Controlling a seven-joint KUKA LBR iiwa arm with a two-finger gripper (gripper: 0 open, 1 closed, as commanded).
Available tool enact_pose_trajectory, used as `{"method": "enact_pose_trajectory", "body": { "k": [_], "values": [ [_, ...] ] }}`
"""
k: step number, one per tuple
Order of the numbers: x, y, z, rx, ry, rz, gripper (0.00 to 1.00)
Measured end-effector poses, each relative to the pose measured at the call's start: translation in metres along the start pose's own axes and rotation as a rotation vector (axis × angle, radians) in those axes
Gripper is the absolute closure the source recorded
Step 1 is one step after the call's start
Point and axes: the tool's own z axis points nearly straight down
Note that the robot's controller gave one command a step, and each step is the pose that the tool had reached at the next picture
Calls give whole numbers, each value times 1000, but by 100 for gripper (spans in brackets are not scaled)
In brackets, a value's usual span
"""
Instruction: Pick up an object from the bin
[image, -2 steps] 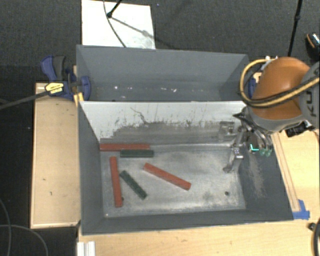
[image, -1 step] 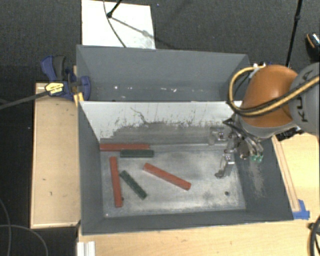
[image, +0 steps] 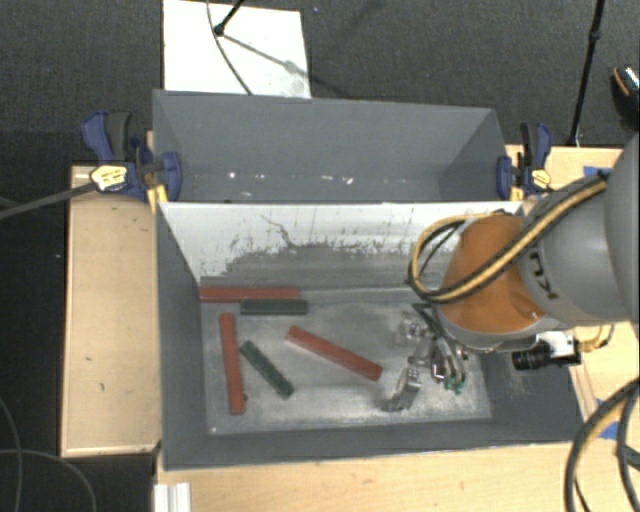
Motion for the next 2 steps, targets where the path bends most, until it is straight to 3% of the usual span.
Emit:
{"method": "enact_pose_trajectory", "body": {
  "k": [1,2],
  "values": [
    [-51,65,-4,-5,-11,96,0],
    [-43,108,-3,-3,-9,-98,0]
  ]
}}
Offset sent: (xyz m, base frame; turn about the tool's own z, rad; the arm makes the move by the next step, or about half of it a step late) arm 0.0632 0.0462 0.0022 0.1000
